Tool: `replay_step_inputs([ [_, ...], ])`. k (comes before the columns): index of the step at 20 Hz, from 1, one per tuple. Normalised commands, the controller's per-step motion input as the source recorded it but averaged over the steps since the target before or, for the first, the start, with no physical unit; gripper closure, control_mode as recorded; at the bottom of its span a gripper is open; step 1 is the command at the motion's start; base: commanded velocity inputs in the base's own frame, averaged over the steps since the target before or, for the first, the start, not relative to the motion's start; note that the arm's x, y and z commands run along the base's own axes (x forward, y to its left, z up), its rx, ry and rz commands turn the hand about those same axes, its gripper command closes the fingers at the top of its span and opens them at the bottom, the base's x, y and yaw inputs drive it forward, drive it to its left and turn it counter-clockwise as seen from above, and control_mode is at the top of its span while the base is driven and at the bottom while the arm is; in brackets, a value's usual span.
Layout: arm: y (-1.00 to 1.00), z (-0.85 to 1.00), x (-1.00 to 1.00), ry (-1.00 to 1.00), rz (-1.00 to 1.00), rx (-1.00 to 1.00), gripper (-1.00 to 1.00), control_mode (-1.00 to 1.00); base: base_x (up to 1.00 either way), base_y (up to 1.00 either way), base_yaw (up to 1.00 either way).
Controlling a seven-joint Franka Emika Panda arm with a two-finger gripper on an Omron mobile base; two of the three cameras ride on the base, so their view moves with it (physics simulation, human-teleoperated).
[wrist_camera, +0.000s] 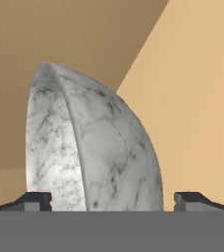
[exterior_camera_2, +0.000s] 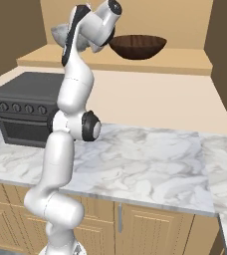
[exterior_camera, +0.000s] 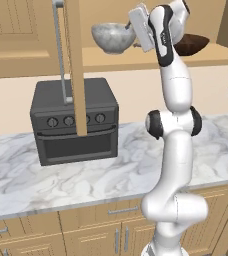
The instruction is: Move the bowls from the cabinet to the plates on the dining table.
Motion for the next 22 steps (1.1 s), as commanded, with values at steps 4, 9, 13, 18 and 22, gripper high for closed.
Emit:
replay_step_inputs([
  [4, 0.05, -0.32, -0.05, 0.02, 0.06, -0.09, -1.0, -1.0, 0.0, 0.0, 0.0],
  [9, 0.06, -0.33, -0.05, 0.0, 0.05, -0.1, -1.0, -1.0, 0.0, 0.0, 0.0],
  [13, 0.08, -0.29, -0.02, 0.0, 0.04, -0.11, 1.0, -1.0, 0.0, 0.0, 0.0],
  [18, 0.01, -0.16, 0.0, 0.0, 0.04, -0.1, 1.0, -1.0, 0.0, 0.0, 0.0],
  [22, -0.02, -0.06, 0.0, -0.02, 0.02, -0.09, 1.0, -1.0, 0.0, 0.0, 0.0],
])
